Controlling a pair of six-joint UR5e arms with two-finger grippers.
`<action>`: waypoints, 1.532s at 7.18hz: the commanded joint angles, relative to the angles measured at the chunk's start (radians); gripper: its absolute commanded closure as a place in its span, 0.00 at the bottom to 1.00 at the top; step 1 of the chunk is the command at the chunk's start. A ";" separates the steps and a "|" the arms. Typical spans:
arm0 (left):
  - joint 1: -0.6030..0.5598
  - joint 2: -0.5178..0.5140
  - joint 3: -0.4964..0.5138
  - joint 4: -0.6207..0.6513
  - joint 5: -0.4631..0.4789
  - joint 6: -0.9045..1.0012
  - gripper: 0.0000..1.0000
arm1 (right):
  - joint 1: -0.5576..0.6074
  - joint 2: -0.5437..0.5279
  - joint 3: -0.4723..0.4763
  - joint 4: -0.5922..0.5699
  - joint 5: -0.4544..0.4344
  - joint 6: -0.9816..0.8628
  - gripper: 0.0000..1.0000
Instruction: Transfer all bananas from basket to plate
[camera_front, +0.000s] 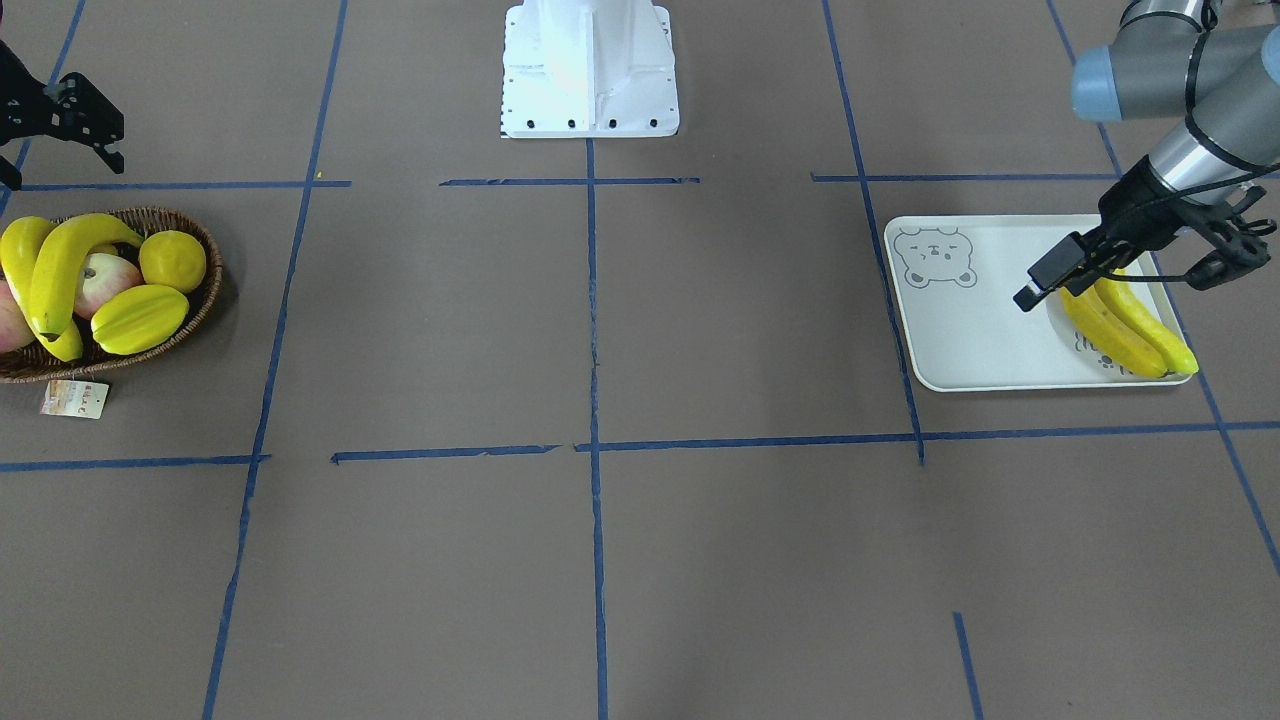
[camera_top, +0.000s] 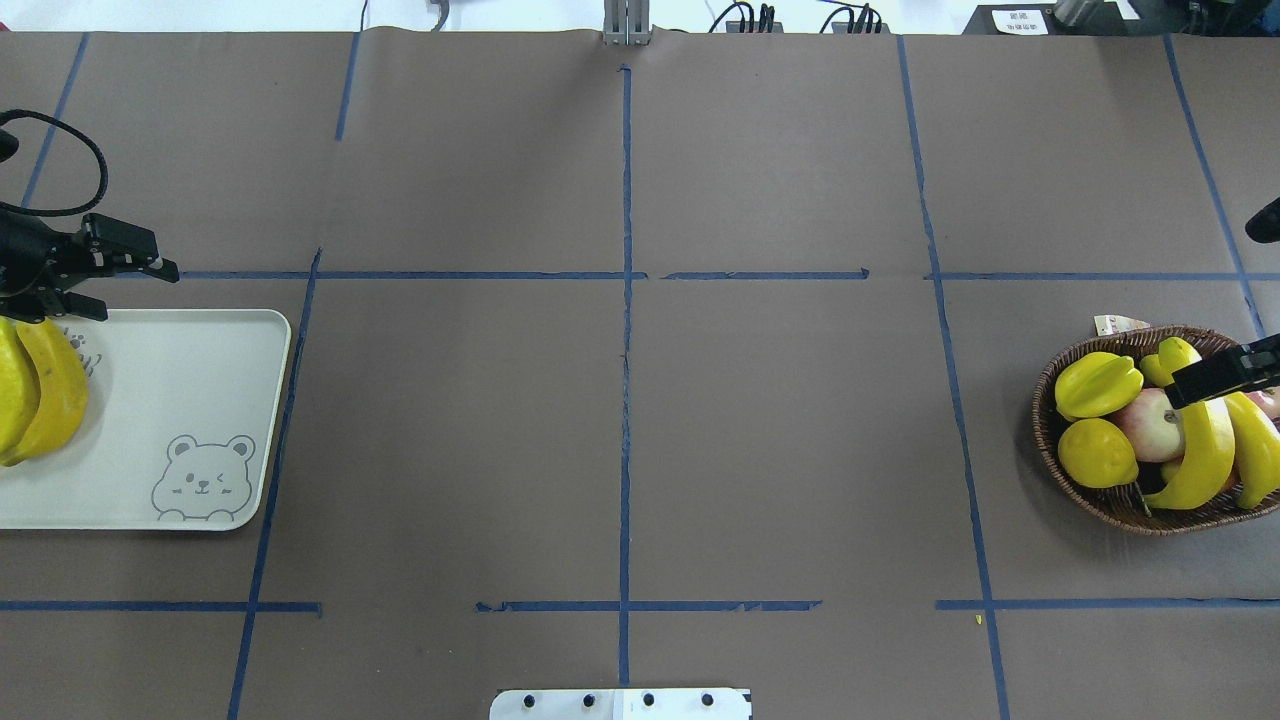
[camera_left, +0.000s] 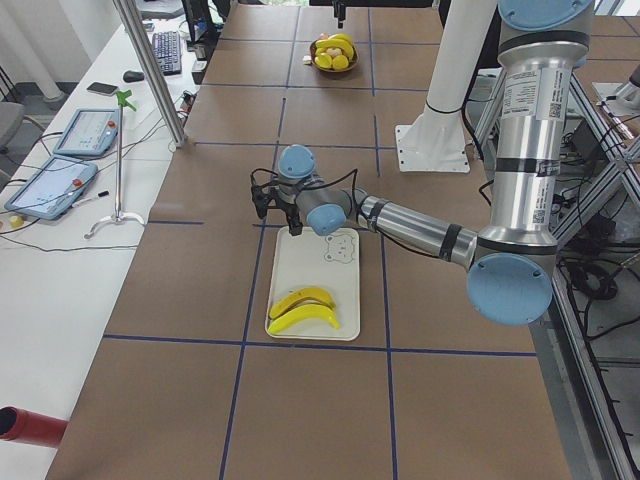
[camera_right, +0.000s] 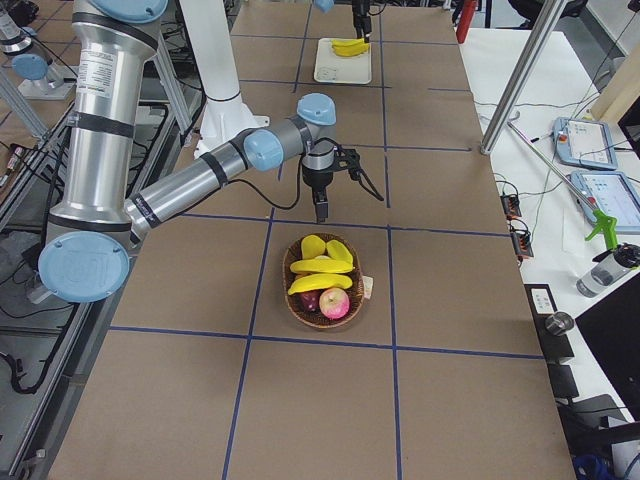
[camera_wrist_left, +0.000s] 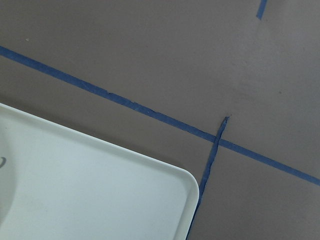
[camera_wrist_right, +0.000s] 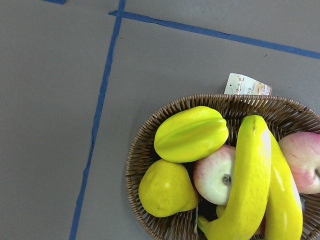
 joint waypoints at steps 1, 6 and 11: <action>0.015 -0.012 -0.003 0.000 -0.002 -0.008 0.00 | -0.003 -0.135 -0.100 0.374 -0.013 0.165 0.02; 0.026 -0.014 -0.024 0.000 0.000 -0.022 0.00 | -0.207 -0.229 -0.187 0.596 -0.220 0.460 0.08; 0.032 -0.012 -0.024 0.000 0.004 -0.022 0.00 | -0.287 -0.229 -0.265 0.593 -0.278 0.460 0.16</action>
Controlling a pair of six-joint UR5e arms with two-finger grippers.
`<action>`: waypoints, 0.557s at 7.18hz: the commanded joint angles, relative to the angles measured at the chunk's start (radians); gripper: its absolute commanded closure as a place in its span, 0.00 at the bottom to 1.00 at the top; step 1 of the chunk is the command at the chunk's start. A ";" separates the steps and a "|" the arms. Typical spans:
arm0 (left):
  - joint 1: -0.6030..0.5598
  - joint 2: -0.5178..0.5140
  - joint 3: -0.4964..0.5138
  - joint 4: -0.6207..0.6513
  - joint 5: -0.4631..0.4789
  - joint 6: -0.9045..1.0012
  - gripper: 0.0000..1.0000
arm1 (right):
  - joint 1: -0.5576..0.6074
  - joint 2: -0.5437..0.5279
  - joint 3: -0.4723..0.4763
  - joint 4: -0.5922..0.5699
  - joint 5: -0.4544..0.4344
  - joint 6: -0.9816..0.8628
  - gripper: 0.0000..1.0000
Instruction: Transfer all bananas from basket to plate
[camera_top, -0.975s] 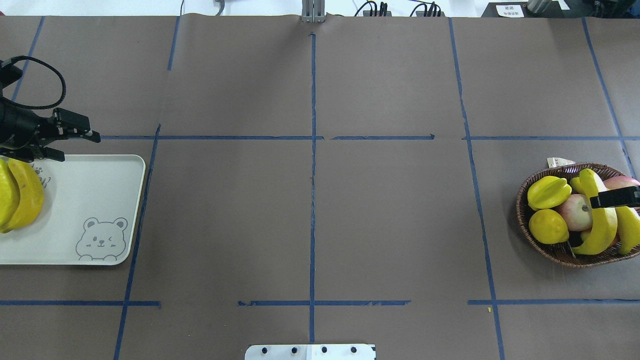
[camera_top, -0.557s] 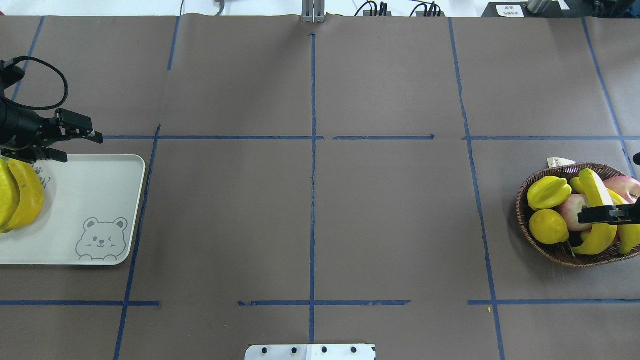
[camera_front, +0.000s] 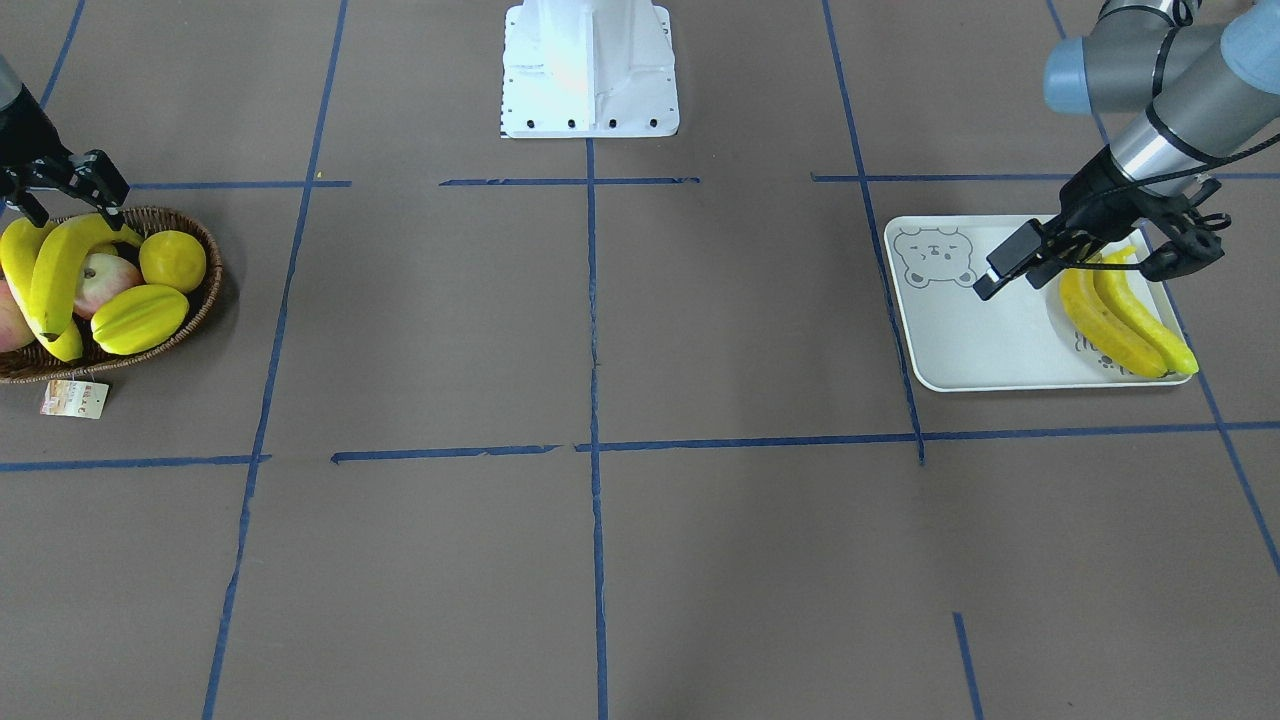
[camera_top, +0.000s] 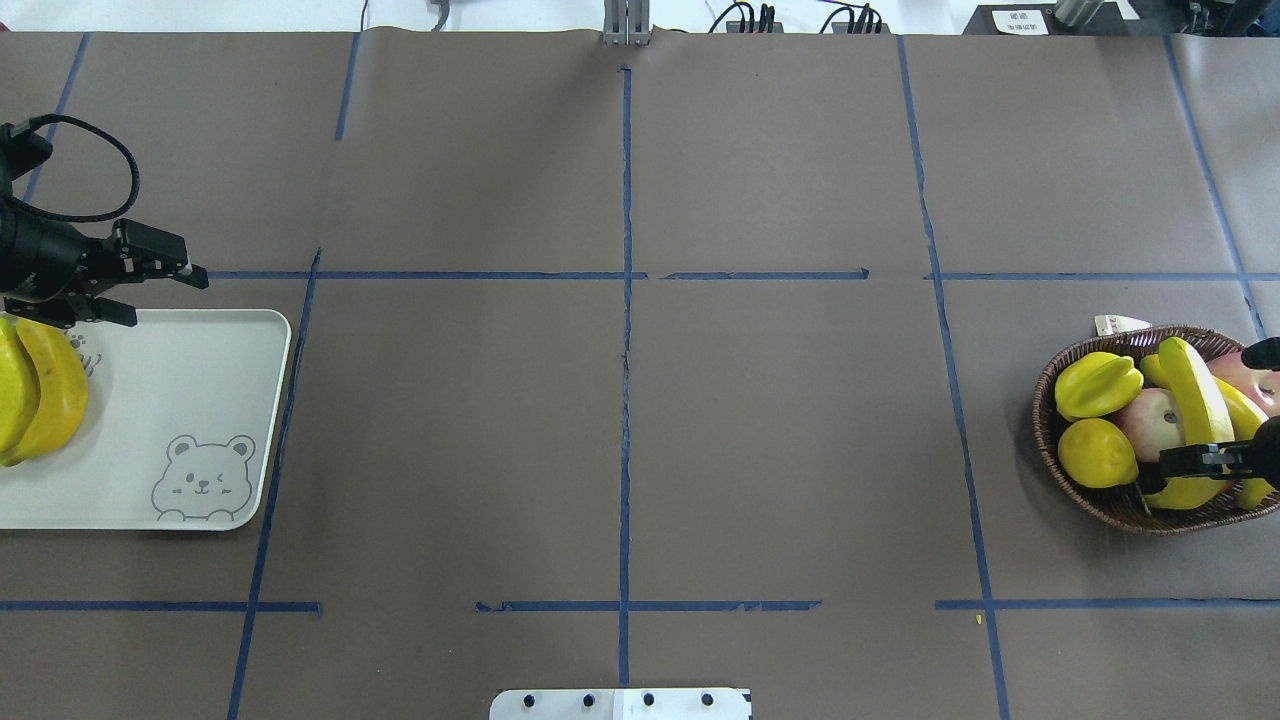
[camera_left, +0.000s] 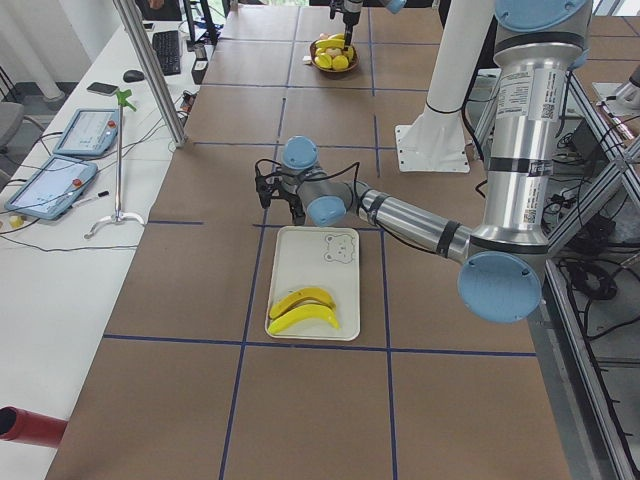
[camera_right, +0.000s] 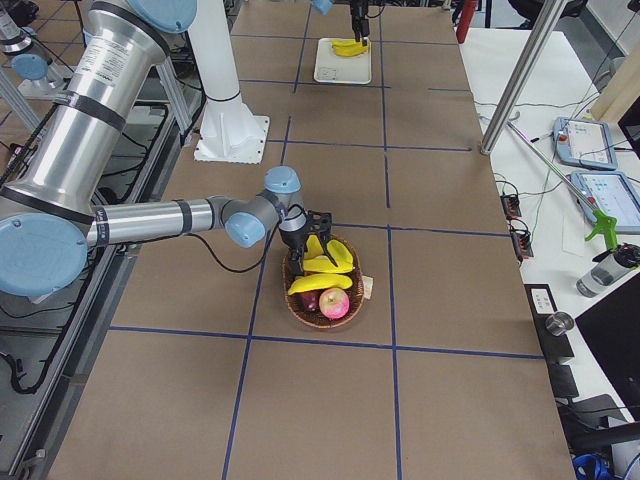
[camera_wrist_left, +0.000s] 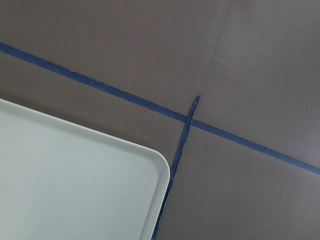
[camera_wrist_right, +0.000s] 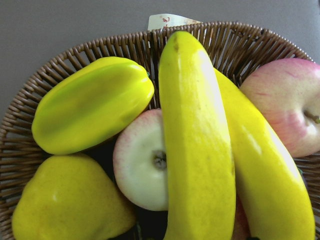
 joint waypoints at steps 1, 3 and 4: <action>0.002 0.003 -0.002 0.000 0.003 0.000 0.00 | -0.015 0.004 -0.018 -0.002 -0.004 0.000 0.22; 0.002 0.006 -0.006 0.000 0.003 0.000 0.00 | -0.020 0.012 -0.026 -0.004 -0.004 0.000 0.33; 0.002 0.006 -0.006 0.000 0.003 0.000 0.00 | -0.018 0.014 -0.027 -0.004 -0.004 0.000 0.40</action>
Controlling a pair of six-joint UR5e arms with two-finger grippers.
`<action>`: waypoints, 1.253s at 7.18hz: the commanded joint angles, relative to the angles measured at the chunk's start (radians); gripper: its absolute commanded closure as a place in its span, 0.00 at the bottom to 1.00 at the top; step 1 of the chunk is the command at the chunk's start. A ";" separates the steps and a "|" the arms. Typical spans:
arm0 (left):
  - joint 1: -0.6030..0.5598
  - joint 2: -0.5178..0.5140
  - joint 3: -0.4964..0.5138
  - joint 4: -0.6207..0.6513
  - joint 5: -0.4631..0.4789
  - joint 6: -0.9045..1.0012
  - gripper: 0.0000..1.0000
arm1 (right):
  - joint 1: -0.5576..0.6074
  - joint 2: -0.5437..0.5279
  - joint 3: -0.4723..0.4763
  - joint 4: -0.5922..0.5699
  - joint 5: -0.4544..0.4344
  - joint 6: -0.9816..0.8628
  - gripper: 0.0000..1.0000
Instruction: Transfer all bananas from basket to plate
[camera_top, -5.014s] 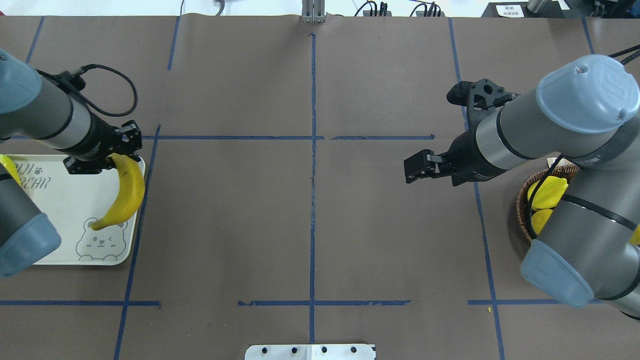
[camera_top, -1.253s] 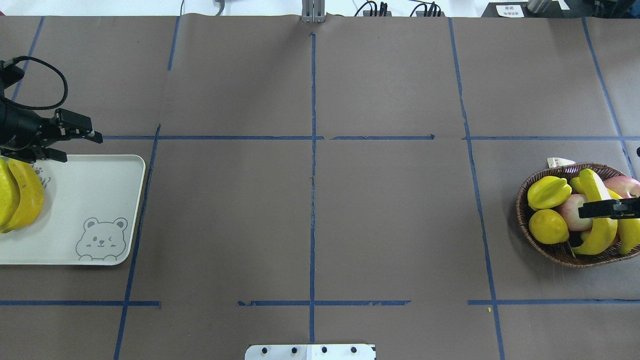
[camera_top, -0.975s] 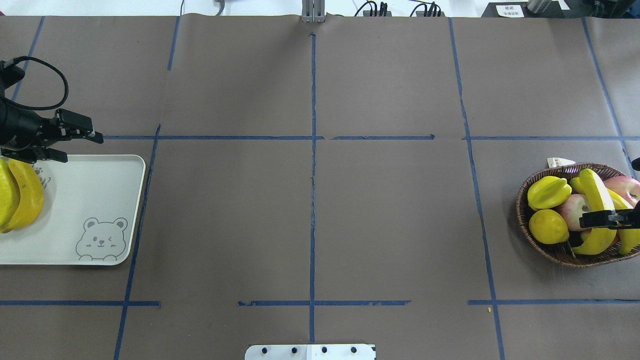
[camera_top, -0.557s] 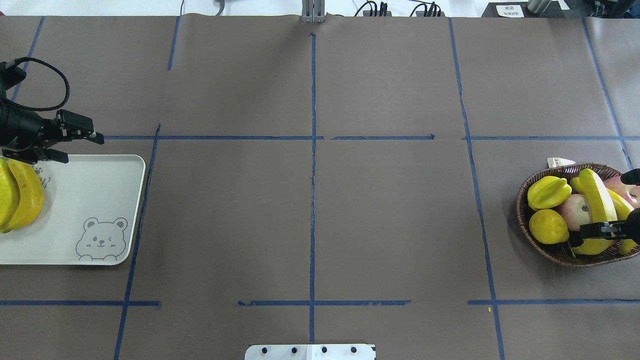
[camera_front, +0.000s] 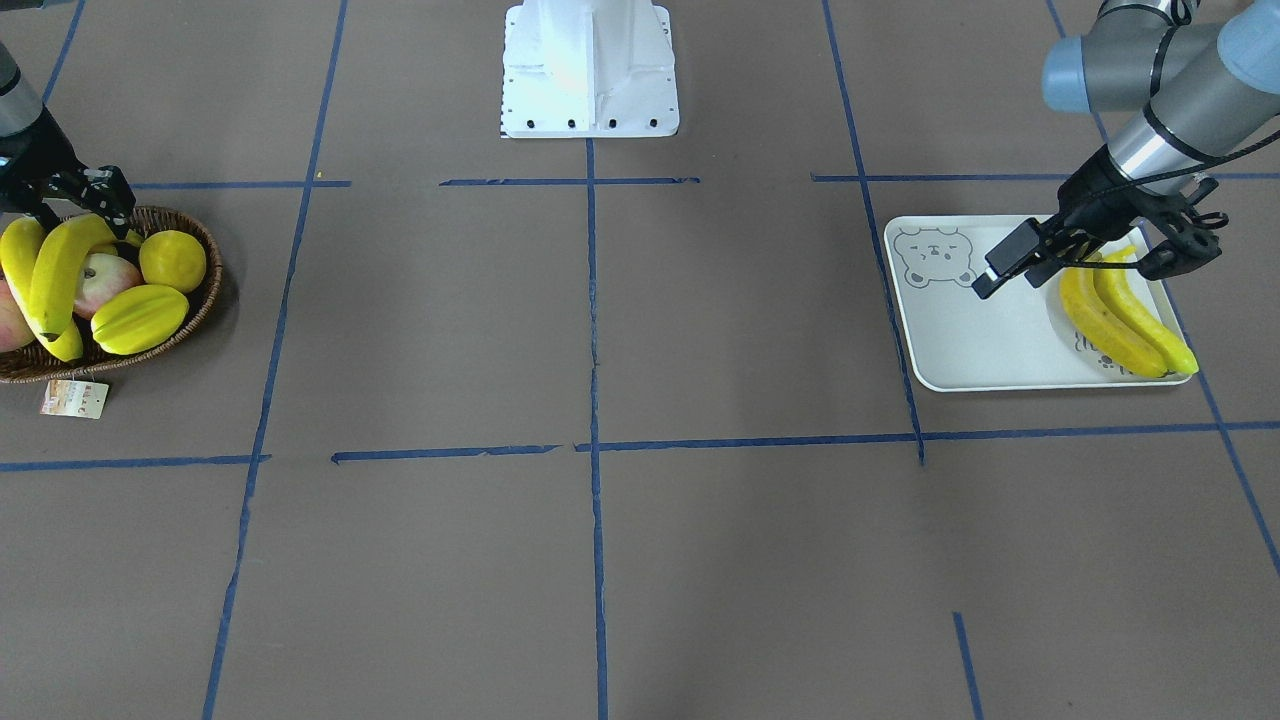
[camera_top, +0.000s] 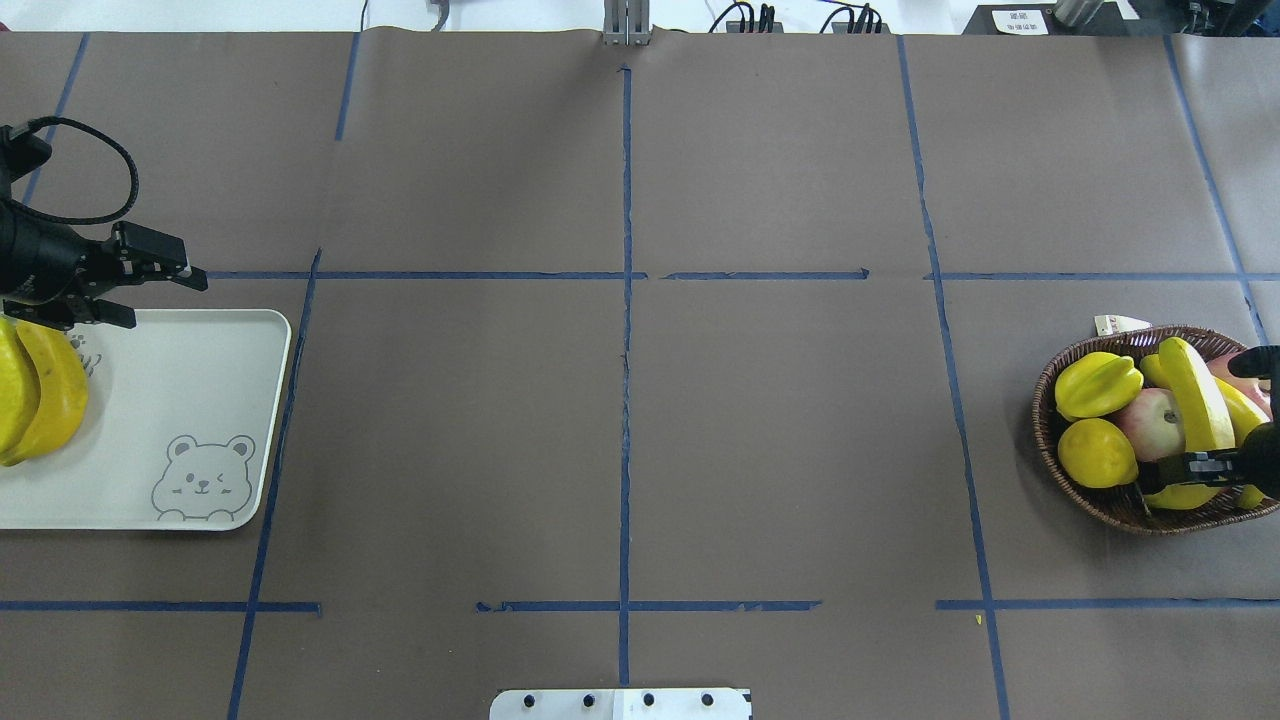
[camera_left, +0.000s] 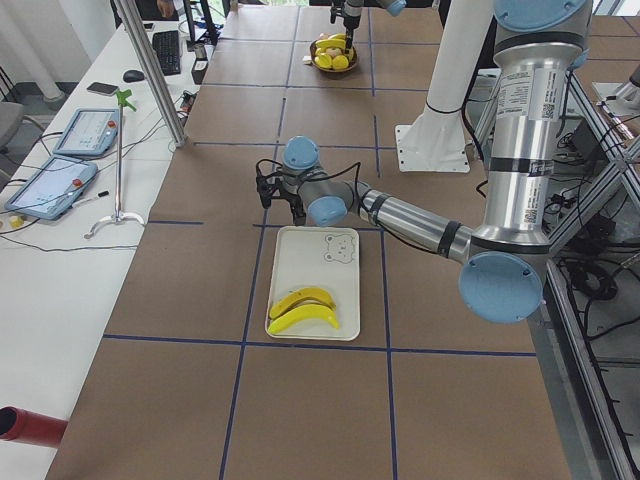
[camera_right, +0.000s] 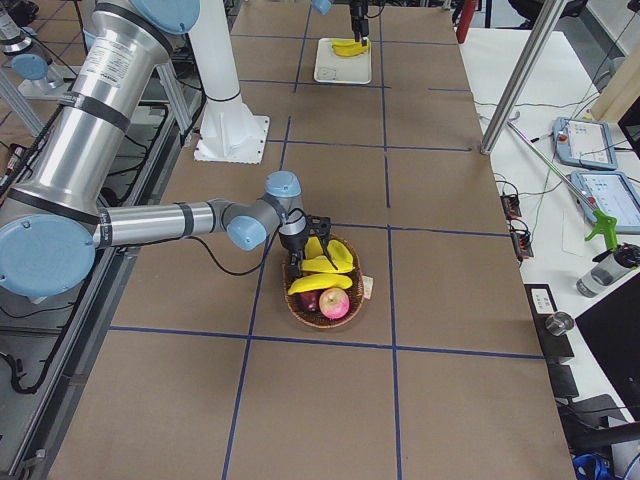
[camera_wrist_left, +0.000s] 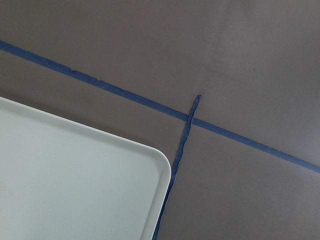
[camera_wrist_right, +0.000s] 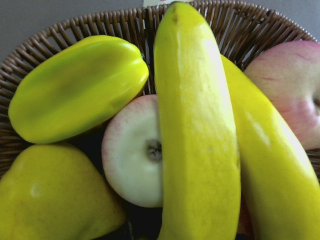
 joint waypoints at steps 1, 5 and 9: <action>0.000 -0.001 -0.001 0.000 0.000 0.000 0.00 | 0.000 0.004 -0.005 -0.002 0.000 0.000 0.46; 0.003 -0.002 -0.001 0.000 0.000 0.000 0.00 | 0.003 0.012 -0.008 -0.002 -0.002 0.000 0.74; 0.022 -0.004 0.002 0.000 0.005 0.000 0.00 | 0.044 -0.021 0.053 -0.007 -0.003 -0.012 0.97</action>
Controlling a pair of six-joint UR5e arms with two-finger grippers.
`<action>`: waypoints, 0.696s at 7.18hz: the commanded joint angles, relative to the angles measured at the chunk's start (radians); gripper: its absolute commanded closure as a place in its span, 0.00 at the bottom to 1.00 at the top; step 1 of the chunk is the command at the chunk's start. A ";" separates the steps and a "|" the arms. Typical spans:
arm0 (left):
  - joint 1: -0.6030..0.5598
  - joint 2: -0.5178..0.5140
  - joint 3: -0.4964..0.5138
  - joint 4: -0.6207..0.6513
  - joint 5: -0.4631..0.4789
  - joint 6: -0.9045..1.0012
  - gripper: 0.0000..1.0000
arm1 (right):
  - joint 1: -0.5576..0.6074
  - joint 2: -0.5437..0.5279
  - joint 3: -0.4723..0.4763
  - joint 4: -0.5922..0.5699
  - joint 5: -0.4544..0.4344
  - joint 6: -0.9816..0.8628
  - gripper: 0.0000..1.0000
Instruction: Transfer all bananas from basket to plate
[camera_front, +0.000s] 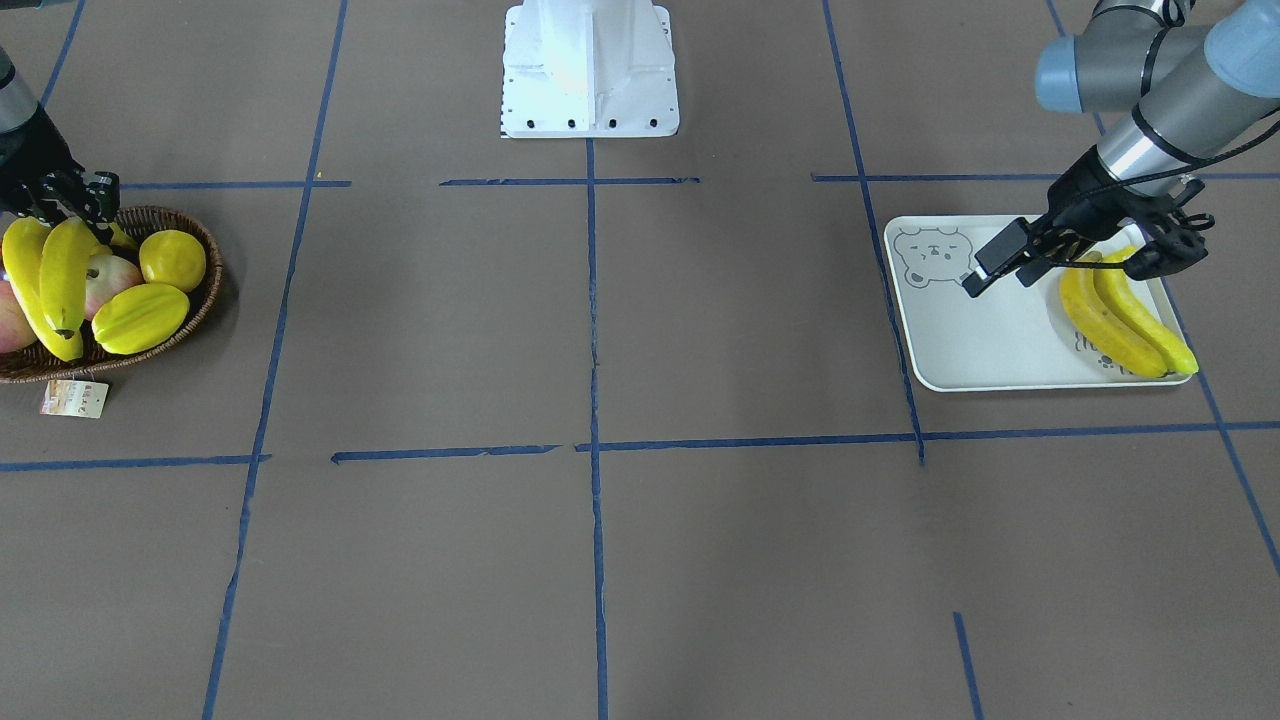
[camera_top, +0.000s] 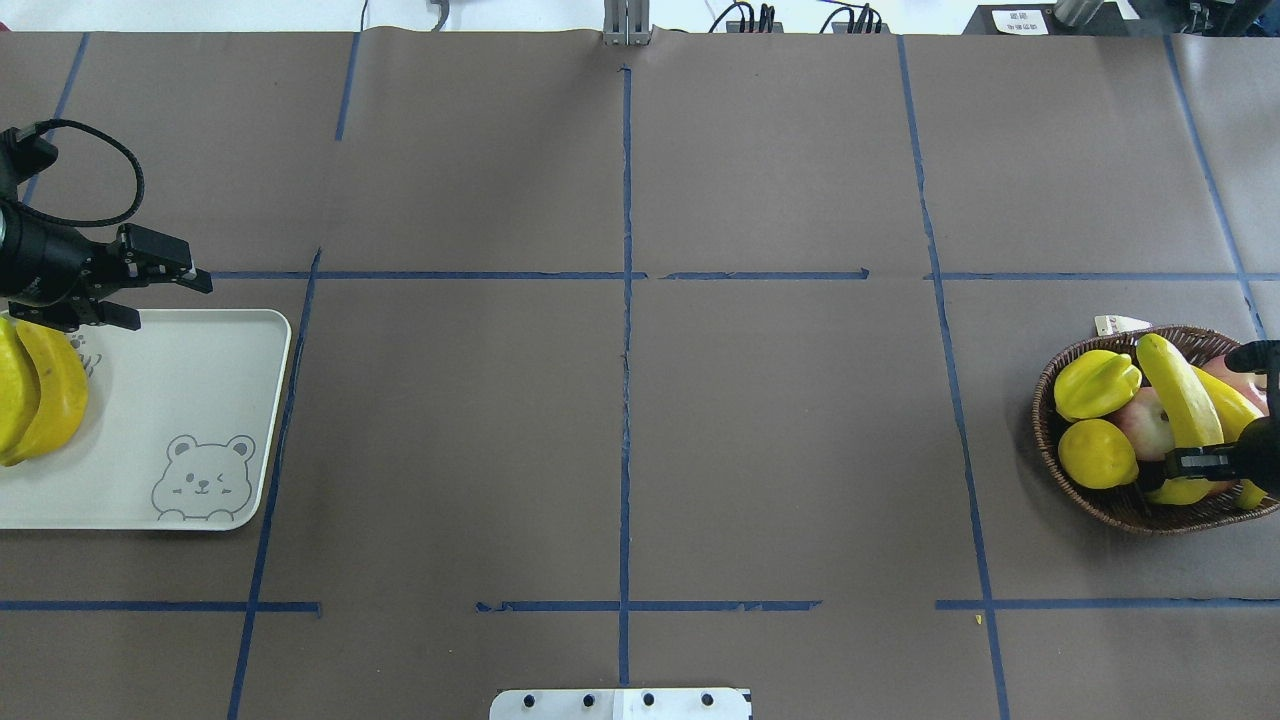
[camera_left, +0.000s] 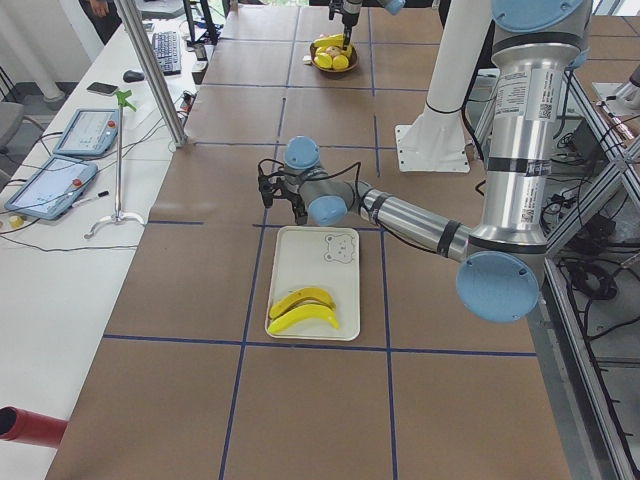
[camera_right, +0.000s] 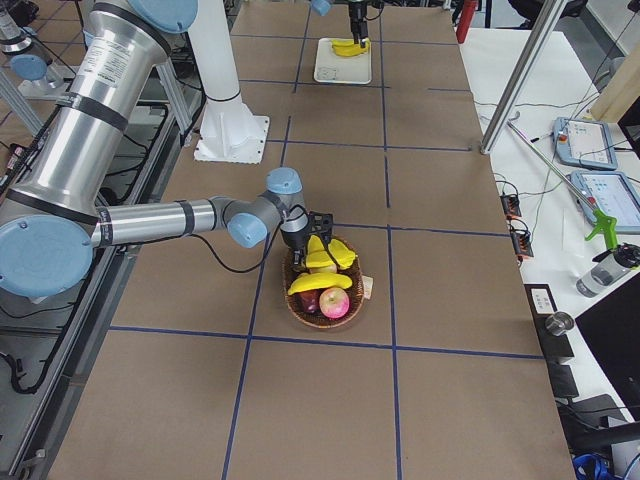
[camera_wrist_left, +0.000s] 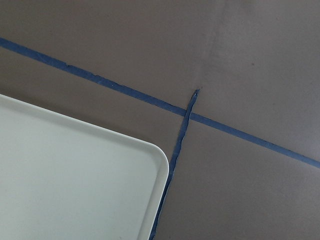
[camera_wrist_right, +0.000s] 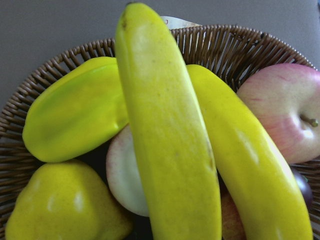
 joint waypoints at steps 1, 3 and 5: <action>0.003 0.000 0.000 0.000 0.001 0.000 0.00 | 0.015 -0.029 0.071 -0.079 -0.005 -0.014 0.98; 0.003 0.000 -0.001 0.000 -0.001 0.000 0.00 | 0.033 0.011 0.236 -0.353 -0.021 -0.067 0.99; 0.003 -0.002 -0.003 -0.002 -0.001 0.000 0.00 | 0.027 0.135 0.336 -0.652 -0.047 -0.094 0.99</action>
